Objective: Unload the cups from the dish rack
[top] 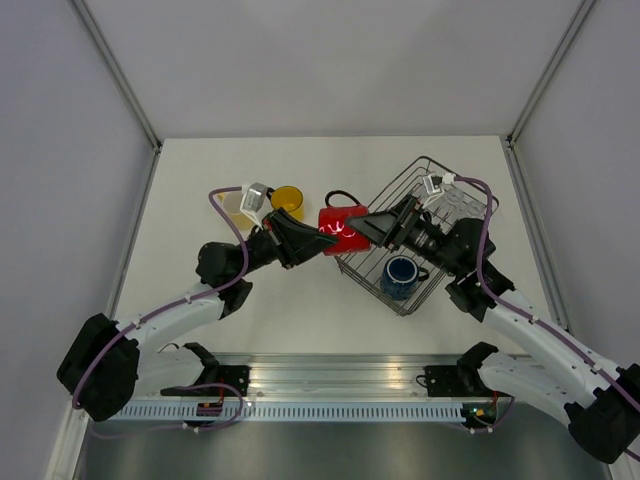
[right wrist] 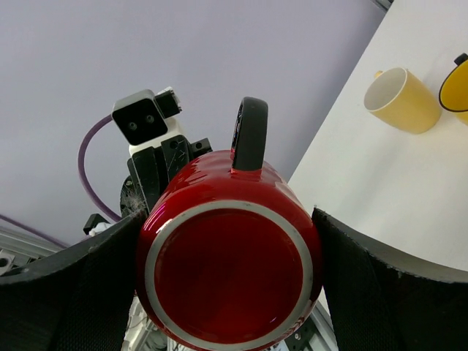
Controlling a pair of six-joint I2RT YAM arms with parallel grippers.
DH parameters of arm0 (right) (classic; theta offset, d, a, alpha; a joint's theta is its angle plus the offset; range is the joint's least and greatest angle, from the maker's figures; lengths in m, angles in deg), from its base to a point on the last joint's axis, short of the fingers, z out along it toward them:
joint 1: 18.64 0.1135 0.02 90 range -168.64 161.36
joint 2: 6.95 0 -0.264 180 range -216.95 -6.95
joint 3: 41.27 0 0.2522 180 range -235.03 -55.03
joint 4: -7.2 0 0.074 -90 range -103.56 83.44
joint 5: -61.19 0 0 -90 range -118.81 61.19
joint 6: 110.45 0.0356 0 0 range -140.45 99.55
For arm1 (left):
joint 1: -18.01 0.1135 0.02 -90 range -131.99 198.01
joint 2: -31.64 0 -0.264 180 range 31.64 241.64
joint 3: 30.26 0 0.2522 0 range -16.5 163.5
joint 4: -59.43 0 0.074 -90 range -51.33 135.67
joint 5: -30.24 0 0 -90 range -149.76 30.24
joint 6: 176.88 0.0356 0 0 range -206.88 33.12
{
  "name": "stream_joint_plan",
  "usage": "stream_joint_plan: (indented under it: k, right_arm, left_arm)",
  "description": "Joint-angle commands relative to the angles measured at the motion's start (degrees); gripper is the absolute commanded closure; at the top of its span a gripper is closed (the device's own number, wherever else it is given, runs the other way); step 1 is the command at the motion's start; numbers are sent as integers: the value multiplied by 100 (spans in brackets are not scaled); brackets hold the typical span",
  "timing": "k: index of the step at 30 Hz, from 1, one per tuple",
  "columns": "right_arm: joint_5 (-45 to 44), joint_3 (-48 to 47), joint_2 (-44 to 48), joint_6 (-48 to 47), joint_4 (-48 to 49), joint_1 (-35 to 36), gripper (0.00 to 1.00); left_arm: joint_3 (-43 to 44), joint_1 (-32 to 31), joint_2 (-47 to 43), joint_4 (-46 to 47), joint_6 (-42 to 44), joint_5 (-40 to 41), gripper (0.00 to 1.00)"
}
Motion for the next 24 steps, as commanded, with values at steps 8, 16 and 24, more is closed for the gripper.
stream_joint_plan:
  k: [8,16,24]
  right_arm:
    - [-551,-108,526,-468,-152,66,4]
    - [-2037,-460,861,-1286,-2006,66,2]
    - [-2978,-846,1142,-1822,-3095,66,2]
  left_arm:
    - [170,-30,-91,646,350,-115,98]
    - [-60,-30,-1048,-968,1219,560,98]
    - [809,-30,-2111,-5197,2783,2341,98]
